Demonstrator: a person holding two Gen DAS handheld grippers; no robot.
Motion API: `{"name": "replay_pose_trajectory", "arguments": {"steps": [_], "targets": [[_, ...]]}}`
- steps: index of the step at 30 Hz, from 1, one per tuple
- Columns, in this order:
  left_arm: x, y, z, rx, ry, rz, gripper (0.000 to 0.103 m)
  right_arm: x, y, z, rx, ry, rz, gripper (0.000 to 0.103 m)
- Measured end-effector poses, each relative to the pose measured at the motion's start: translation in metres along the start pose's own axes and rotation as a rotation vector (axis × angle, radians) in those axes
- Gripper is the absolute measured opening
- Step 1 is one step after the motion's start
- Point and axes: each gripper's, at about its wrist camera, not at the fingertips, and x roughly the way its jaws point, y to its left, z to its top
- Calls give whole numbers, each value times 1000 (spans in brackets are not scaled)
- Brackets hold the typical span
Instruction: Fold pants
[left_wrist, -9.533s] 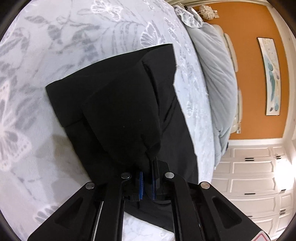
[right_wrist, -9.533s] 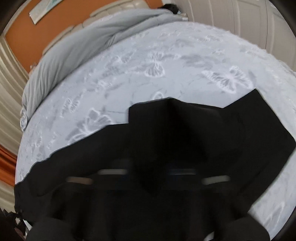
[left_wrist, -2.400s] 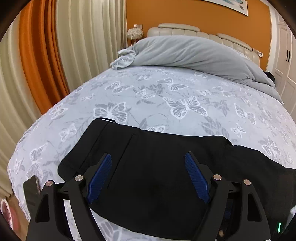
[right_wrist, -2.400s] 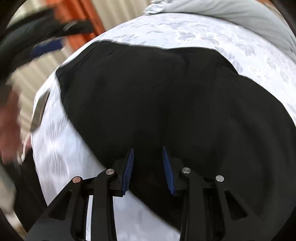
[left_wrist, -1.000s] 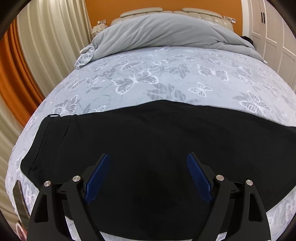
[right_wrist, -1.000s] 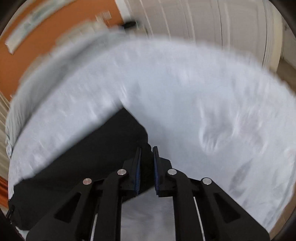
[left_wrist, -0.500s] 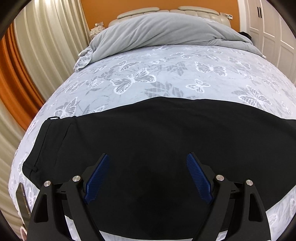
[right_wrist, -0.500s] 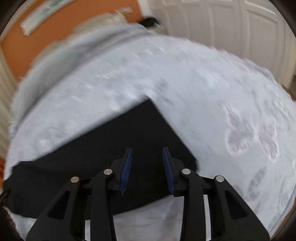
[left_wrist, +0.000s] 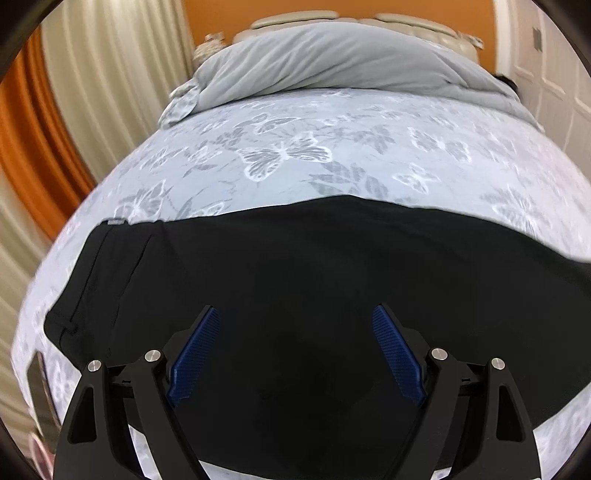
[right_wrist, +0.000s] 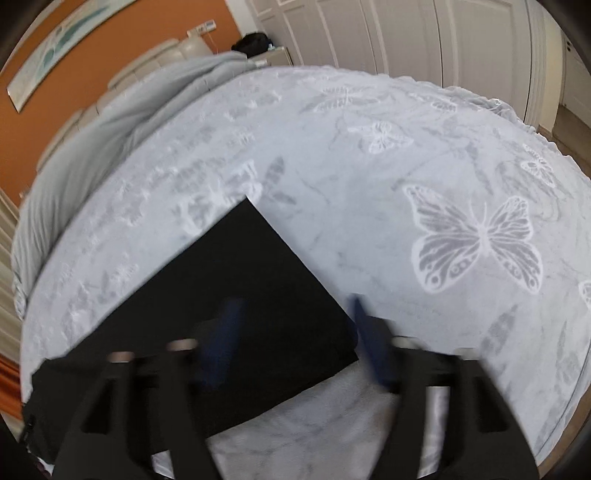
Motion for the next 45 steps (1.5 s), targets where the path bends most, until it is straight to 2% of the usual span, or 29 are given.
{"name": "replay_pose_trajectory", "arguments": {"steps": [1,4,5,6,7,8,10,12,16,19,22,26,30,33,34,35,37,38,40,42,43,44,45], "targets": [[1,4,1,-18,5,-4,83,-1,-1,-1,2,-5,-6,84],[3,10,1,-42,22,-7,83,20,-7,-11,-8,73,-34,81],[3,11,1,-46,26,-7,83,23,-7,-14,-28,63,-42,76],[3,12,0,-49,29,-11,83,24,-3,-16,-70,47,-63,56],[3,12,0,-48,30,-12,83,25,2,-17,-105,48,-78,43],[3,13,-1,-46,31,-11,83,24,4,-16,-94,55,-28,16],[1,16,-1,-47,31,-10,83,20,7,-12,-21,85,79,14],[-1,25,0,-69,35,-24,83,6,25,-8,-15,62,150,13],[0,58,3,-170,61,-70,83,-36,85,-3,-55,-8,357,13],[-1,89,3,-256,71,-73,83,-72,162,-20,-215,-49,506,13],[0,116,-1,-303,75,-50,83,-86,245,-62,-391,-7,622,13],[0,152,-13,-361,102,-47,83,-64,341,-136,-591,132,669,13],[-2,186,-21,-408,112,-28,83,-39,393,-186,-664,233,658,13],[-2,214,-24,-462,108,-34,83,-39,418,-200,-680,223,674,13],[-2,225,-26,-489,106,-58,83,-44,424,-207,-689,213,689,14],[-1,232,-27,-514,111,-90,83,-44,434,-211,-699,214,716,19],[5,250,-33,-602,136,-185,83,-36,441,-224,-728,257,721,47],[7,257,-37,-645,144,-209,83,-25,448,-242,-773,325,687,59],[8,273,-47,-778,129,-277,83,-13,447,-258,-824,362,607,58],[0,288,-54,-890,75,-329,83,-32,437,-235,-779,312,630,58],[-6,291,-54,-901,46,-323,83,-44,425,-213,-733,264,646,59],[-12,294,-54,-900,16,-299,85,-54,412,-193,-692,209,644,66],[-17,296,-54,-898,-16,-267,87,-59,401,-178,-662,167,629,79]]}}
